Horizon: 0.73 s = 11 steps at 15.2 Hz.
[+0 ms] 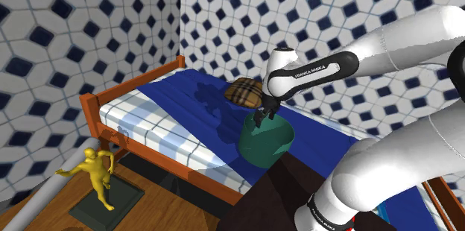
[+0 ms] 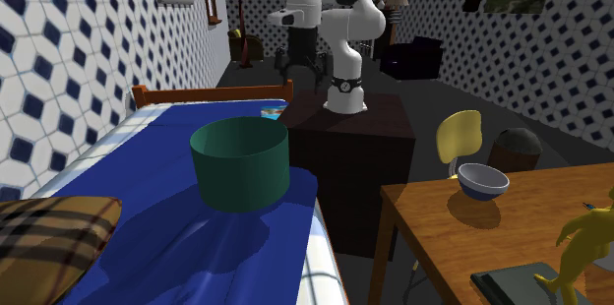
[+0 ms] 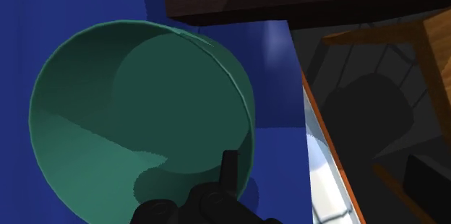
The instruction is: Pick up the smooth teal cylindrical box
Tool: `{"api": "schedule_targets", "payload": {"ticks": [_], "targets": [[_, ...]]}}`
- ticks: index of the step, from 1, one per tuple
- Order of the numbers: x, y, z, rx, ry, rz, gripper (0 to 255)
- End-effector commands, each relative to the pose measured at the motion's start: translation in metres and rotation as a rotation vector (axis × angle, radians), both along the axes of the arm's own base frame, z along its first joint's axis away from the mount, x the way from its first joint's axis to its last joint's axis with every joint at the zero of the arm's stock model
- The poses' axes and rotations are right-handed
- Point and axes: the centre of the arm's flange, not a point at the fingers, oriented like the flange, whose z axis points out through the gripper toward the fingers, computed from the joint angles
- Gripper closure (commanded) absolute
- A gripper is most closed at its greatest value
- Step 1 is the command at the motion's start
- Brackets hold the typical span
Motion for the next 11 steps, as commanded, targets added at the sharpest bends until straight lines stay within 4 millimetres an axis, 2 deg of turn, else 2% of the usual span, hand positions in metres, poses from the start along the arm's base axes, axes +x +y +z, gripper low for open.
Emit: {"api": "schedule_targets", "payload": {"ticks": [1,10,11], "targets": [[0.009,-0.008,-0.027,0.005,-0.004,-0.001,0],[0.044,-0.045,-0.135,0.032,-0.012,-0.006,0],[0.045,-0.046,-0.138,0.033,-0.013,-0.006,0]]}}
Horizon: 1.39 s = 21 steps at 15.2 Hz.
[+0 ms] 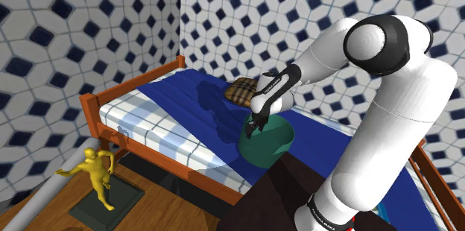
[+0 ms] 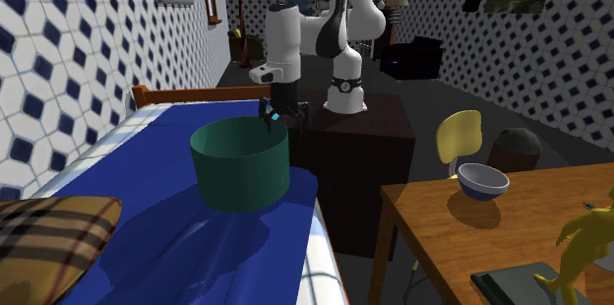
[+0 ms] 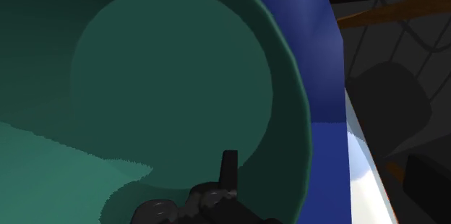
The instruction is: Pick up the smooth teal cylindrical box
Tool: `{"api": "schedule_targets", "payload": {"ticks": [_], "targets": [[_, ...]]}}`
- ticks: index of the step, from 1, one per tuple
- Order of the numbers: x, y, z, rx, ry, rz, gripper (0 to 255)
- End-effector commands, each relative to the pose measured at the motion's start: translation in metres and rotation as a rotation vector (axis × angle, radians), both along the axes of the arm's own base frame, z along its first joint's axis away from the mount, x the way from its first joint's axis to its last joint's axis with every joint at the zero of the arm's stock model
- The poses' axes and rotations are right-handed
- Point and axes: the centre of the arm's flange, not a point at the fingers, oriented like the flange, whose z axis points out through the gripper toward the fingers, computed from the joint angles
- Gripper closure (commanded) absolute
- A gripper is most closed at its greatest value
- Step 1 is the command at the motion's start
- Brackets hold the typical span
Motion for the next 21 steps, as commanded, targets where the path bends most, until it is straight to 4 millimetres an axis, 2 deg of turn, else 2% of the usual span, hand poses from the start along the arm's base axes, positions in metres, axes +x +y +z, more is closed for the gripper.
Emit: {"api": "schedule_targets", "payload": {"ticks": [1,7,9,10,19,21], "targets": [[0.0,-0.003,-0.014,0.001,-0.001,-0.001,0],[0.0,-0.003,-0.049,0.001,-0.001,-0.001,0],[0.0,-0.003,-0.049,0.001,-0.001,-0.001,0],[0.001,-0.003,-0.049,0.001,-0.001,-0.001,255],[0.0,-0.003,-0.049,0.001,-0.001,-0.001,255],[0.0,-0.003,-0.038,0.001,-0.001,-0.001,255]]}}
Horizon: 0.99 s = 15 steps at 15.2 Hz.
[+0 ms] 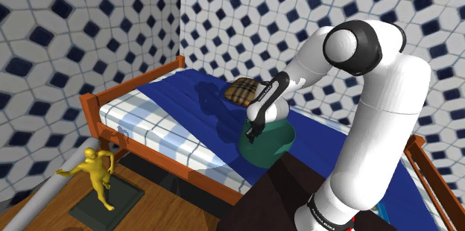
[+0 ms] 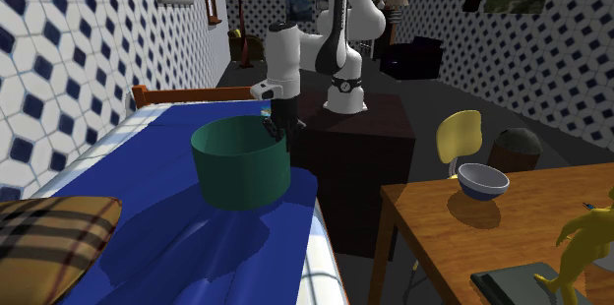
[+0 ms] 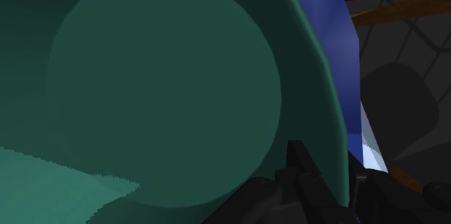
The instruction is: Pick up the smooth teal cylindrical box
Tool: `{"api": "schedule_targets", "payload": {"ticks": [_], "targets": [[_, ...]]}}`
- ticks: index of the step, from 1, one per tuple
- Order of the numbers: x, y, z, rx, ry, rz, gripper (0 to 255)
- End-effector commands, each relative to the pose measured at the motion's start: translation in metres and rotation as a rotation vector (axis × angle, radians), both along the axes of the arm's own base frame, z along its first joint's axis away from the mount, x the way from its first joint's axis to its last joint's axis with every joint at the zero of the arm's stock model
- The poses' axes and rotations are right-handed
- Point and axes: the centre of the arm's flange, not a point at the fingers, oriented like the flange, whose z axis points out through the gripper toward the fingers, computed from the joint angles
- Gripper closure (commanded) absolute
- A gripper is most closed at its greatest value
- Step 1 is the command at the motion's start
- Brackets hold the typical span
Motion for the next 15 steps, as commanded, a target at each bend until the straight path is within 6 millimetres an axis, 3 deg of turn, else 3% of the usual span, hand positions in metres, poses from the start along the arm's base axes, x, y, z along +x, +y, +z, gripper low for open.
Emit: {"api": "schedule_targets", "payload": {"ticks": [1,13,15], "targets": [[0.001,-0.001,0.01,-0.001,-0.002,-0.001,255],[0.001,-0.001,0.073,-0.001,-0.002,-0.001,255],[0.001,-0.001,0.074,-0.001,-0.002,-0.001,255]]}}
